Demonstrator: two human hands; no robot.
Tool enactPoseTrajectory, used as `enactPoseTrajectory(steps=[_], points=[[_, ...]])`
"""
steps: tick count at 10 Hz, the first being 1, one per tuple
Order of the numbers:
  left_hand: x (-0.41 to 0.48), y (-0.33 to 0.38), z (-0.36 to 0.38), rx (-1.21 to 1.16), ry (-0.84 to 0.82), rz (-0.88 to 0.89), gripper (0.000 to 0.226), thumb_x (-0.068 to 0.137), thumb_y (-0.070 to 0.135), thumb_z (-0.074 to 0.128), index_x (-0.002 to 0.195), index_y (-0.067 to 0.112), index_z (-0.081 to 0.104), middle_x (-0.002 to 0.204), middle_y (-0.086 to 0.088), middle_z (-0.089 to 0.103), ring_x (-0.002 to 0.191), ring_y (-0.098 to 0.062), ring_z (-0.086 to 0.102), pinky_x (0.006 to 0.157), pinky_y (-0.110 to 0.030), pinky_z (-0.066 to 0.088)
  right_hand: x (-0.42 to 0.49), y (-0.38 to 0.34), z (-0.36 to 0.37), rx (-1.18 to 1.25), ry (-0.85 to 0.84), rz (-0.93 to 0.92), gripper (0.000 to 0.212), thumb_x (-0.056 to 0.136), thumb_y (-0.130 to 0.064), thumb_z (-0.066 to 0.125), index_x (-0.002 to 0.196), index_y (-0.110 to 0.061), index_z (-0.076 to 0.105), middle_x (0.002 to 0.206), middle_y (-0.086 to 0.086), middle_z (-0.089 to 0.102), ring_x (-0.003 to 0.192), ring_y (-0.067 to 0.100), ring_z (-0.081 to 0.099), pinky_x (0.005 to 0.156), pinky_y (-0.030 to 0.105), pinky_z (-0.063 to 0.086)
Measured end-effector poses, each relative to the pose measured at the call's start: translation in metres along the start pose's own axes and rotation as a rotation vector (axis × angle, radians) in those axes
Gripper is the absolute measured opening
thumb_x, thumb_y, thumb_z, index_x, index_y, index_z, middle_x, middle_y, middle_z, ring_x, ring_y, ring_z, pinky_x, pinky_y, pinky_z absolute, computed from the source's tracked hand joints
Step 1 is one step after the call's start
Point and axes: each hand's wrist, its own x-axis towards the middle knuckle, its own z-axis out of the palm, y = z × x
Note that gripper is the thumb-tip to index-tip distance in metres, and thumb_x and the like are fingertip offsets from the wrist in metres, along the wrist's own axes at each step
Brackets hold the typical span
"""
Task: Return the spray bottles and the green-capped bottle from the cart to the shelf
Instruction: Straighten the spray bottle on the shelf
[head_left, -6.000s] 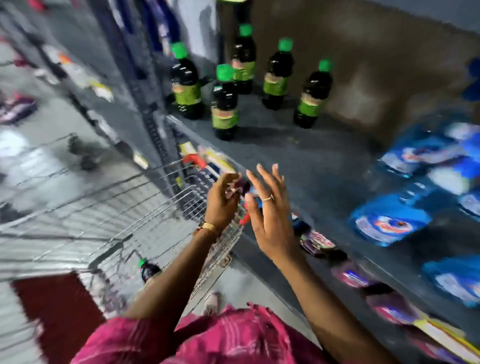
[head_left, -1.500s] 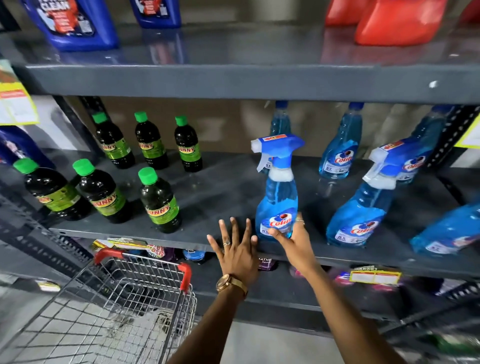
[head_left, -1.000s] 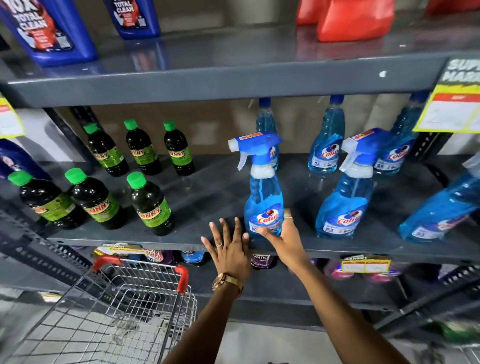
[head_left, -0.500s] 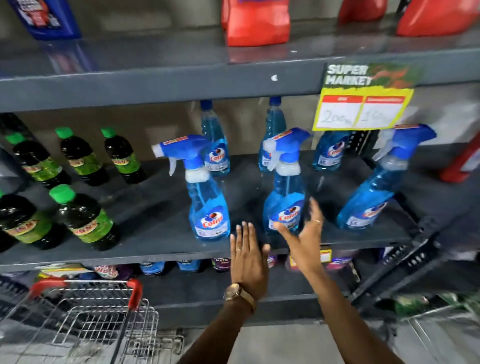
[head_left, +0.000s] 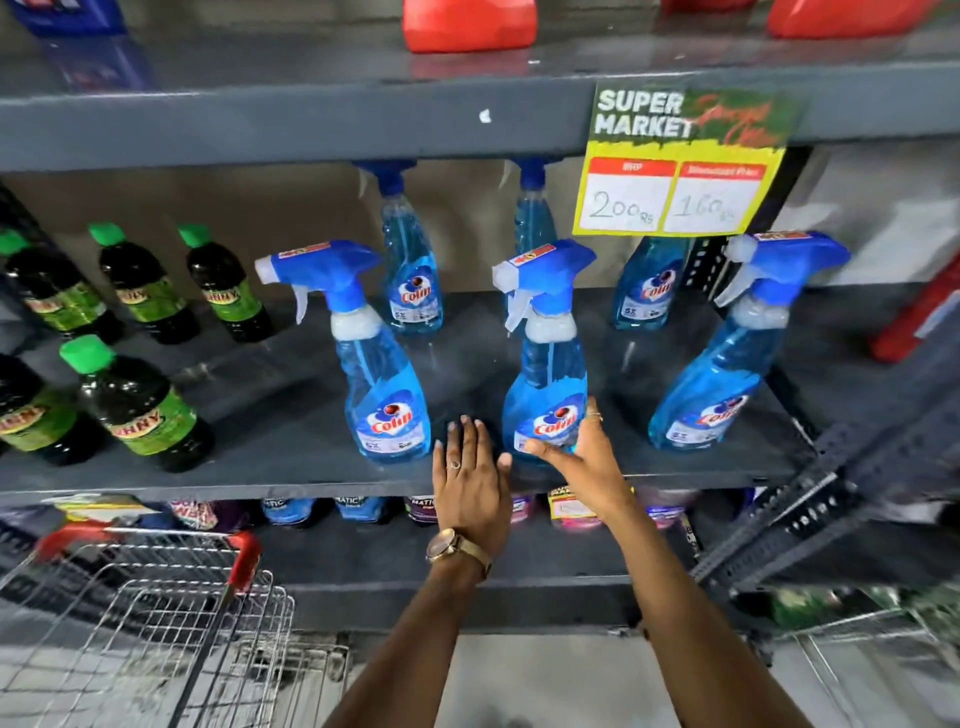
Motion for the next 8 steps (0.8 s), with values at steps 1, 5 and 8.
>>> enactPoseTrajectory(steps=[1,5,8], points=[[0.0,0.002,0.0,0.01,0.007,-0.032,0.074,0.086,0.046,-0.003,0.148,0.011,0.019,0.159,-0.007,0.017,0.149,-0.022,0.009,0.113,-0.033,-0.012,0.0,0.001,-0.001,0.014,-0.021,0.006,0.061,0.069,-0.016,0.08,0.115,-0.021,0.04,0.115,0.003,0.063,0.106,0.016,0.063,0.091,0.028,0.051],[0.001,0.006,-0.002,-0.008,-0.045,-0.084,0.077,0.082,0.048,-0.009,0.15,0.018,0.012,0.161,-0.002,0.009,0.149,-0.02,0.001,0.12,-0.039,-0.004,-0.004,-0.003,0.003,0.077,-0.02,0.005,0.058,0.074,-0.01,0.075,0.117,-0.019,0.038,0.105,-0.006,0.057,0.092,-0.004,0.057,0.065,-0.001,0.045],[-0.004,-0.001,-0.014,-0.032,-0.1,0.02,0.063,0.094,0.04,0.006,0.15,0.012,0.012,0.161,-0.006,0.009,0.149,-0.022,0.0,0.12,-0.039,-0.004,-0.021,-0.019,-0.005,0.097,0.143,-0.171,0.111,0.063,-0.023,0.084,0.145,-0.027,0.01,0.152,0.007,0.029,0.138,0.016,0.036,0.11,0.02,0.036]])
